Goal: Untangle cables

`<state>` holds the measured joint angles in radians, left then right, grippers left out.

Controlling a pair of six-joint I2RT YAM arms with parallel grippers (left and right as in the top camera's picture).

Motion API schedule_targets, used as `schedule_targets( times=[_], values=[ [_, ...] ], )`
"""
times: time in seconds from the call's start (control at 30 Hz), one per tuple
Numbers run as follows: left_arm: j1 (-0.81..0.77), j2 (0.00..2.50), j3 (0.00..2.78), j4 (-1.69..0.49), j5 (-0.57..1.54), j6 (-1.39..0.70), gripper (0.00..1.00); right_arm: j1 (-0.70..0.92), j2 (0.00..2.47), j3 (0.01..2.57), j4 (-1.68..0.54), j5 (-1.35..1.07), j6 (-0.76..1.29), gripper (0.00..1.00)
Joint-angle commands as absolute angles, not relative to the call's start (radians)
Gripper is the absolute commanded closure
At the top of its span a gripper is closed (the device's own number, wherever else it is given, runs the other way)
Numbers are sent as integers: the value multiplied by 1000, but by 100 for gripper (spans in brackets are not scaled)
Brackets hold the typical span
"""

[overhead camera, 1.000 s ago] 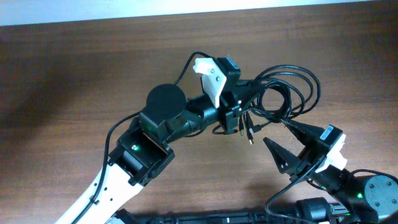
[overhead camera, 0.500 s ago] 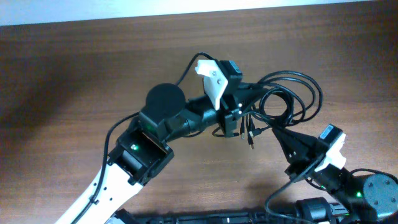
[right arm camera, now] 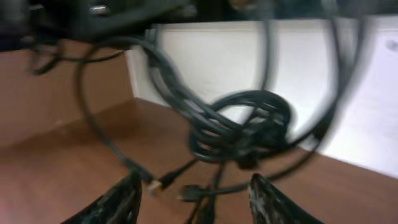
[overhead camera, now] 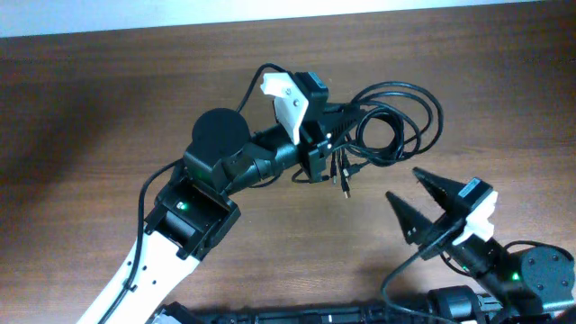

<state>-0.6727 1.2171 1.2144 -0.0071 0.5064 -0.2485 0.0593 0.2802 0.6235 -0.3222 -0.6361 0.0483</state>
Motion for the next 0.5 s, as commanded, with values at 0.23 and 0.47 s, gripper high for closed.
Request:
schedule_targets(
  times=[0.23, 0.47],
  values=[
    [-671, 1189, 1229, 2, 899, 62, 100, 58, 279, 627, -287, -813, -30, 40],
    [-671, 1190, 1229, -1, 898, 62, 100, 58, 279, 627, -219, -891, -29, 88]
  ],
)
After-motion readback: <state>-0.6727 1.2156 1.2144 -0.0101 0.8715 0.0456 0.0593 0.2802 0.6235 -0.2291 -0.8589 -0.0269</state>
